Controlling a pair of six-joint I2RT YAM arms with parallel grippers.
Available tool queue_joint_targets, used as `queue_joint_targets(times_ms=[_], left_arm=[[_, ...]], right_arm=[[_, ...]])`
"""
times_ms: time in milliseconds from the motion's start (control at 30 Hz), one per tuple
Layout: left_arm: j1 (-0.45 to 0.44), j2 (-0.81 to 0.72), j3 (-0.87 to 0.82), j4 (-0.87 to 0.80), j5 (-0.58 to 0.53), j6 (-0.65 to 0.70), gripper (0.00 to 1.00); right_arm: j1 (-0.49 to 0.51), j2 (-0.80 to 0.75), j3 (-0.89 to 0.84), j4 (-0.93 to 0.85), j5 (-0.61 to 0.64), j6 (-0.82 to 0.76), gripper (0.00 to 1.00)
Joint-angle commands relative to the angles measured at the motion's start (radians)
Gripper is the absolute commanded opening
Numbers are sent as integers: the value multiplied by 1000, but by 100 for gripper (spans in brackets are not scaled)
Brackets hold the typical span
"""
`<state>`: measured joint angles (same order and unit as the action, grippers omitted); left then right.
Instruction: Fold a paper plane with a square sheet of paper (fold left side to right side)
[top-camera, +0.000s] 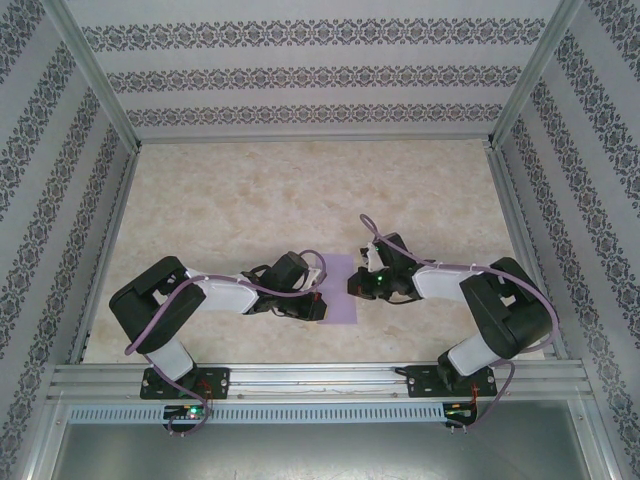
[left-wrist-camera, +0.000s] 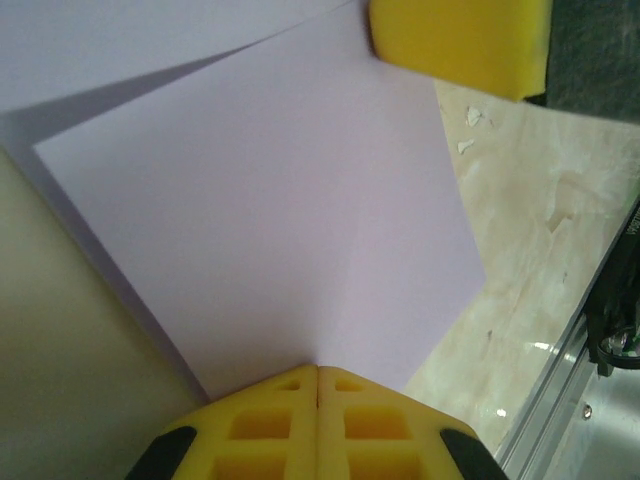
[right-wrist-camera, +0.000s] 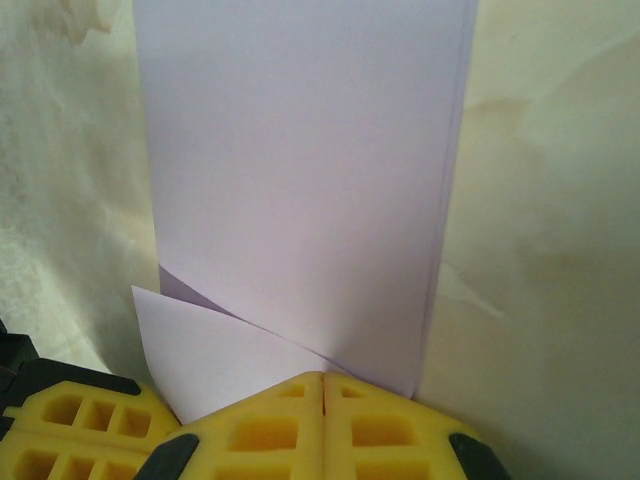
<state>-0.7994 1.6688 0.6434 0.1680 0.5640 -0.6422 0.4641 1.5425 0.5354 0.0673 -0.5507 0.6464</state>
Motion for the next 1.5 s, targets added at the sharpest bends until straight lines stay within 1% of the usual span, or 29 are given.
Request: queue_joint_targets(times_ms=[0, 100, 233, 333, 433, 500, 633, 733, 833, 1000, 1133, 1300, 1367, 1467], left_arm=[[-11, 52, -59, -137, -112, -11, 0], [-11, 49, -59, -122, -106, -14, 0], [-11, 43, -60, -97, -98, -20, 0], [-11, 37, -58, -82, -93, -25, 0], [-11, 35, -49, -82, -95, -22, 0], [-11, 36, -43, -84, -98, -20, 0], [-11, 43, -33, -90, -96, -16, 0], [-11, 48, -31, -84, -91, -17, 0], [-11, 48, -25, -80, -84, -17, 0], [-11, 46, -15, -76, -82, -19, 0], [-11, 23, 3, -85, -75, -18, 0], [-9, -55, 45, -102, -65, -16, 1], [-9, -76, 67, -100, -50, -13, 1], [-9, -64, 102, -96, -8, -7, 1]], right_arm=[[-62, 28, 10, -61, 87, -66, 0], [-86, 14, 23, -74, 62, -80, 0], [-91, -78, 46, -146, 74, -99, 0], [-87, -147, 31, -148, 41, -81, 0], [-52, -194, 7, -112, 3, -34, 0], [-4, -208, -10, -65, -12, 11, 0], [85, -171, -21, 38, -14, 92, 0], [109, -108, -12, 91, -7, 113, 0], [114, -44, 7, 107, 0, 109, 0], [114, 18, 4, 76, 43, 96, 0], [113, 43, -22, 59, 63, 93, 0], [111, 62, -49, 49, 74, 91, 0], [111, 67, -54, 48, 75, 90, 0], [112, 73, -53, 42, 73, 88, 0]])
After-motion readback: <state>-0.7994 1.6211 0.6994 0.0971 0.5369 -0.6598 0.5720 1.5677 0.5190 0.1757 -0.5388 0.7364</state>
